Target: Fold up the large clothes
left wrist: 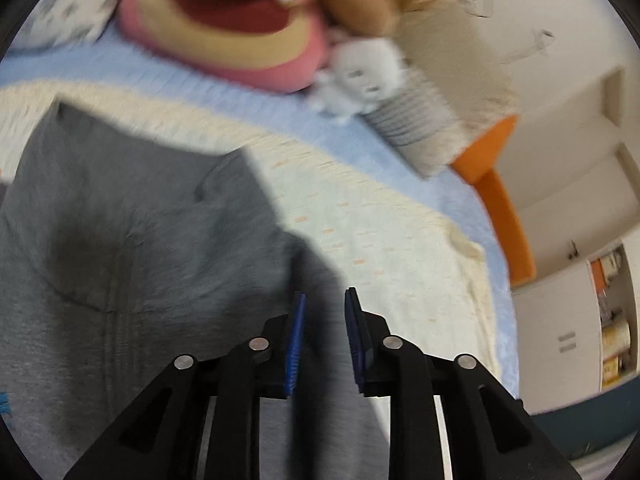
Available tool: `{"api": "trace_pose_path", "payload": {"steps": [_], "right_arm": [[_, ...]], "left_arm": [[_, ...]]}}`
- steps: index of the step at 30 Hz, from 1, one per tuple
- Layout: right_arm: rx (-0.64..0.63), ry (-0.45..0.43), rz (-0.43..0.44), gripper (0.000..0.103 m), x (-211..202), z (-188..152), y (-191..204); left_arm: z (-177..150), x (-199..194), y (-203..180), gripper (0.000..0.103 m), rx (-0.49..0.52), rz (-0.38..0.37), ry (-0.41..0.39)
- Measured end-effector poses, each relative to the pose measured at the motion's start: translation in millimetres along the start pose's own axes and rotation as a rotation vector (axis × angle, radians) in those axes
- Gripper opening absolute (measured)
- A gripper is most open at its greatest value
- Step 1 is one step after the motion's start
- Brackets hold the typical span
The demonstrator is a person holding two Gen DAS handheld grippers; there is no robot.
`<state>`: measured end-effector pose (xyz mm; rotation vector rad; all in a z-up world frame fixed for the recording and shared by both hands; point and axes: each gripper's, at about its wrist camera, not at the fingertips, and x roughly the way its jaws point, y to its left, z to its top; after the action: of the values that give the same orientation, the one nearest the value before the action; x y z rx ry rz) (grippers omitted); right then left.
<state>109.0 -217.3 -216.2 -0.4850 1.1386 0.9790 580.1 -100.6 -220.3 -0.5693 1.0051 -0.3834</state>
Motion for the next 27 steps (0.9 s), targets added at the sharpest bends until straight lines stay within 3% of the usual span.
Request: {"api": "trace_pose_path", "payload": {"steps": [3, 5, 7, 10, 13, 16, 18, 20, 21, 25, 27], "right_arm": [[0.002, 0.002, -0.008, 0.014, 7, -1, 2], [0.004, -0.004, -0.012, 0.014, 10, -2, 4], [0.017, -0.013, -0.01, 0.014, 9, -3, 3], [0.043, -0.024, -0.001, 0.014, 6, -7, -1], [0.051, -0.027, -0.003, 0.014, 3, -10, -3], [0.05, -0.022, -0.007, 0.015, 3, -9, -3], [0.037, -0.017, -0.021, 0.023, 3, -9, 0], [0.034, -0.011, -0.017, 0.041, -2, -7, 3], [0.041, -0.012, -0.003, 0.046, -6, -6, 2], [0.104, -0.079, 0.009, 0.055, -48, 0, -12], [0.142, -0.156, 0.0, 0.061, -76, 8, -29]], "left_arm": [[-4, 2, -31, 0.033, 0.103, -0.066, 0.03], [-9, 11, -44, 0.033, 0.155, -0.058, 0.069], [-13, 28, -46, 0.033, 0.177, 0.001, 0.116], [-15, 44, -23, 0.032, 0.127, 0.086, 0.147], [-14, 44, 13, 0.032, 0.031, 0.136, 0.116], [-11, 41, 40, 0.023, -0.049, 0.096, 0.107], [-12, 39, 44, 0.018, -0.041, 0.096, 0.107], [-15, 40, 39, 0.018, 0.001, 0.117, 0.101], [-16, 39, 36, 0.018, 0.015, 0.125, 0.096], [-17, 36, 34, 0.02, 0.002, 0.097, 0.086], [-16, 41, 34, 0.02, -0.006, 0.093, 0.091]]}}
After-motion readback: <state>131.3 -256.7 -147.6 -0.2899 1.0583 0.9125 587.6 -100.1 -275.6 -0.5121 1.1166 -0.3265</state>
